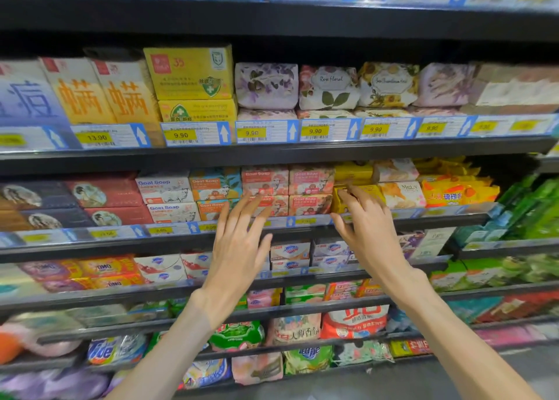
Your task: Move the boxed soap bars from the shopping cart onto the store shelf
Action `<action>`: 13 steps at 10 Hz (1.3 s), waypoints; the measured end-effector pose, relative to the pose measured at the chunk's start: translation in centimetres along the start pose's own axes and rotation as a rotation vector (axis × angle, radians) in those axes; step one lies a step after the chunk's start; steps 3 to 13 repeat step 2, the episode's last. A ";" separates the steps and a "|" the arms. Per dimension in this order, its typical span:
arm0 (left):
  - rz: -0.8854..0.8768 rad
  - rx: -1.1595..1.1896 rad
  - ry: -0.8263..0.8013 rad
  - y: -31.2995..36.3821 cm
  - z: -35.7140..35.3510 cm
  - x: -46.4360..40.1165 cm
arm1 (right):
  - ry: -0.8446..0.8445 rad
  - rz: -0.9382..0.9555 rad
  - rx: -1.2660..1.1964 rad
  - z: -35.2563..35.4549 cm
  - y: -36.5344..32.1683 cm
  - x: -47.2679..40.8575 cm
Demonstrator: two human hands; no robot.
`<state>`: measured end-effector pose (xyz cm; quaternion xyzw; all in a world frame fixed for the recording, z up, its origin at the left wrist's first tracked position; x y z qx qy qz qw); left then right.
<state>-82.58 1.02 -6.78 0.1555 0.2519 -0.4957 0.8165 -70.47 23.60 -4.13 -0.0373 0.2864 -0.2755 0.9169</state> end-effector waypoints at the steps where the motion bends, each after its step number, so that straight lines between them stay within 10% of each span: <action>1: 0.004 -0.004 -0.025 -1.1 0.8 1.1 | -0.016 0.018 0.039 0.5 -1.2 0.8; 13: 0.006 -0.001 -0.011 -2.4 1.5 2.3 | -0.005 0.055 0.080 0.9 -2.8 1.2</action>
Point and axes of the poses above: each hand's wrist, its own x-axis away from the middle knuckle, its own z-axis out of the back of the hand, y = z × x, the point moved 1 cm from there along -x, towards the middle knuckle, and after that the axes turned 10 degrees about -z, right-handed, at the moved point
